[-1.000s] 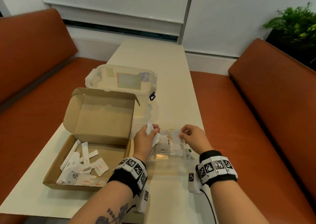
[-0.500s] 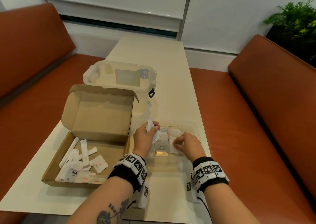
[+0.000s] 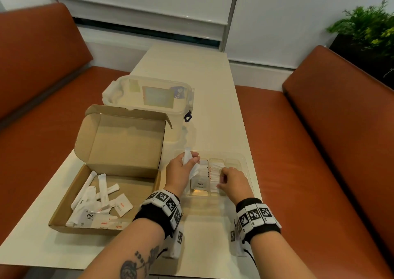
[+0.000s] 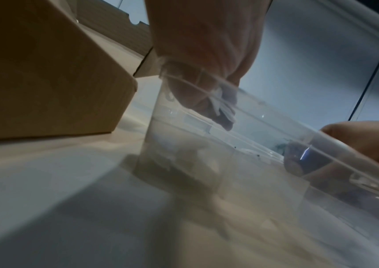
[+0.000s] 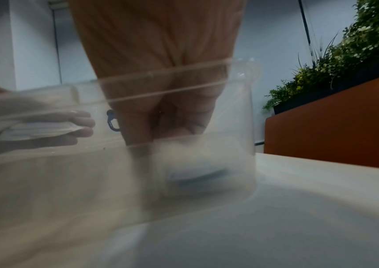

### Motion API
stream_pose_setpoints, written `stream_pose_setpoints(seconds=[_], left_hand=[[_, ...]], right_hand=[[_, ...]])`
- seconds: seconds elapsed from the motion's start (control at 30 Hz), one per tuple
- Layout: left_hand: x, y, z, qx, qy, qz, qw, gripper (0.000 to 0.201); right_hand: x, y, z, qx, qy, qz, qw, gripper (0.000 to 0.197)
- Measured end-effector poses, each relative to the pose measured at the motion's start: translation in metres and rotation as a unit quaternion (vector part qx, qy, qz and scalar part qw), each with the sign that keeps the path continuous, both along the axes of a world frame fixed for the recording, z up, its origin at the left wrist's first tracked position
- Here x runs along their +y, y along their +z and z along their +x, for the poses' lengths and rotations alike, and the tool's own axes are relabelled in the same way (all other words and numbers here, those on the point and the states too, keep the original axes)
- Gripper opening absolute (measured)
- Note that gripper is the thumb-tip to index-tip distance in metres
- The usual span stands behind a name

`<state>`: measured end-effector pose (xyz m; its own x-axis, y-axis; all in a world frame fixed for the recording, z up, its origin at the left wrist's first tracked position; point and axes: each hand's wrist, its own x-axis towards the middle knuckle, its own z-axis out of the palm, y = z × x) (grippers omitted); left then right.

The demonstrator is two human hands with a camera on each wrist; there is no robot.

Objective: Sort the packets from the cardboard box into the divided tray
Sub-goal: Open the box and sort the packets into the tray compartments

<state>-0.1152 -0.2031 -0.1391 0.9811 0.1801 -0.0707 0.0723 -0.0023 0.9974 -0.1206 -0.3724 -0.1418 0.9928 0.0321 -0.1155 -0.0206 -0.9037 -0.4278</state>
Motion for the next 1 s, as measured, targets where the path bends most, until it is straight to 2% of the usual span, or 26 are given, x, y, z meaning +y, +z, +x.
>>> stream_pose_setpoints(seconds=[0.2, 0.3, 0.4, 0.47, 0.53, 0.67, 0.8, 1.0], left_hand=[[-0.001, 0.002, -0.001, 0.007, -0.004, -0.011, 1.0, 0.008], [0.0, 0.003, 0.0, 0.018, -0.022, -0.031, 0.999, 0.009], [0.001, 0.004, 0.0, 0.025, -0.04, -0.077, 0.996, 0.015], [0.002, 0.005, 0.0, 0.031, -0.057, -0.117, 0.991, 0.018], [0.002, 0.006, -0.001, 0.037, -0.08, -0.15, 0.985, 0.019], [0.001, 0.009, -0.002, 0.05, -0.098, -0.189, 0.976, 0.019], [0.005, 0.01, -0.002, 0.048, -0.091, -0.171, 0.98, 0.022], [0.01, 0.009, 0.001, 0.081, -0.015, -0.155, 0.984, 0.015]], right_hand=[[0.001, -0.002, 0.001, 0.0, -0.015, 0.009, 1.0, 0.032], [0.002, 0.003, -0.001, -0.006, -0.016, 0.022, 1.0, 0.026], [0.008, 0.011, -0.004, -0.07, -0.034, 0.107, 0.991, 0.013], [0.018, 0.02, -0.004, -0.085, -0.038, 0.184, 0.979, 0.012], [0.027, 0.028, -0.002, -0.062, -0.038, 0.248, 0.966, 0.015], [0.036, 0.035, 0.003, -0.012, -0.052, 0.336, 0.94, 0.008], [0.035, 0.035, 0.003, -0.019, -0.069, 0.375, 0.924, 0.011], [0.027, 0.033, 0.004, -0.041, -0.101, 0.387, 0.915, 0.014]])
